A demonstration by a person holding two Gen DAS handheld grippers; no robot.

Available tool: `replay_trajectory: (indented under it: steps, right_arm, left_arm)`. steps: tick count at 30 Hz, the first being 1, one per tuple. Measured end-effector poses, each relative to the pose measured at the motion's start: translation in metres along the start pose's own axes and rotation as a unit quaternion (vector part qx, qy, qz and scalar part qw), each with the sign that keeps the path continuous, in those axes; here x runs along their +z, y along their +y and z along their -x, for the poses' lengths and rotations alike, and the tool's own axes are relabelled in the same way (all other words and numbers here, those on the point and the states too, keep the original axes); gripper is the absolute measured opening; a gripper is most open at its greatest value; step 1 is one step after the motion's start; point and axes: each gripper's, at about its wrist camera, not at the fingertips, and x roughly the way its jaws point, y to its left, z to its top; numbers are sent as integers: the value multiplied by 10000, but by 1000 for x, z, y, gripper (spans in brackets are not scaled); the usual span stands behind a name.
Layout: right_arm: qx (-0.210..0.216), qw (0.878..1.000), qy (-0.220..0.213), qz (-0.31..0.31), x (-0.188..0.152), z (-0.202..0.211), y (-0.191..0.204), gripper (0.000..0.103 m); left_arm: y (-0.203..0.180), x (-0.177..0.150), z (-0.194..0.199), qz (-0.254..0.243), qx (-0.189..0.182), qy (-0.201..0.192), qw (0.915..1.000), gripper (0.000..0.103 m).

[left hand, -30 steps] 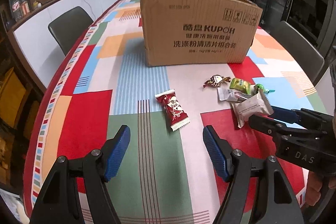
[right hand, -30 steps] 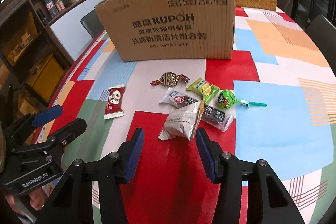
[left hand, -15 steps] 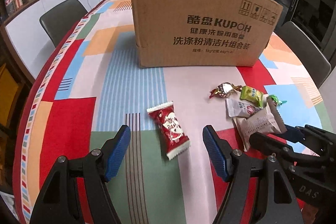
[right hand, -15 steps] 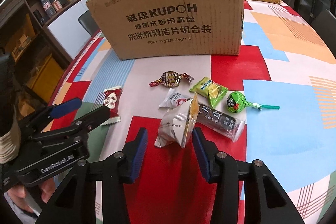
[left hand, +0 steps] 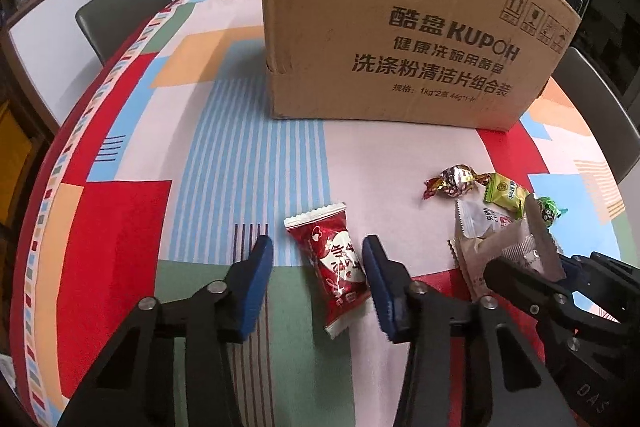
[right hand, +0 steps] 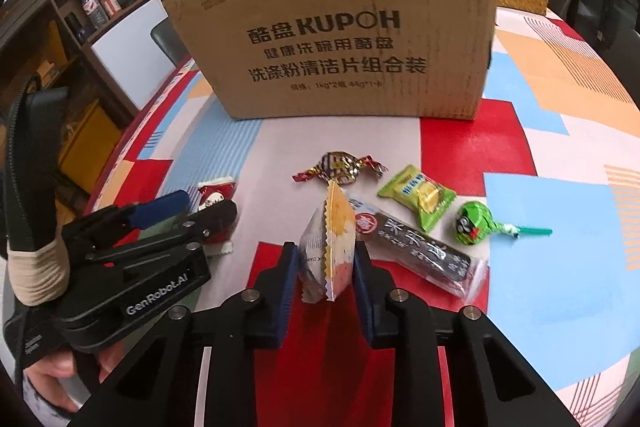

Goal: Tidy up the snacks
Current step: 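Grasp the red wrapped snack with the left tool while the right tool grasps the white pastry bag, then lift both held snacks and carry them over the box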

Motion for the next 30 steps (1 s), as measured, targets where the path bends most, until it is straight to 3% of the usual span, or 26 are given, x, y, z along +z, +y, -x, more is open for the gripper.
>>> replay_trajectory:
  steps: [3,14,30]
  right_arm:
    - [2,10000,-14,17,2,-2,2,27]
    - [33,9999,-81,63,2,5,2,27]
    - [99,9975,-686,156,12,59,1,27]
  left_arm:
    - [0,0,-2,35,-64,67,10000,24]
    - [-2,-4,20,26,-220,-65,9997,22]
    - [-14,10,98,-180,-267,-951,9949,22]
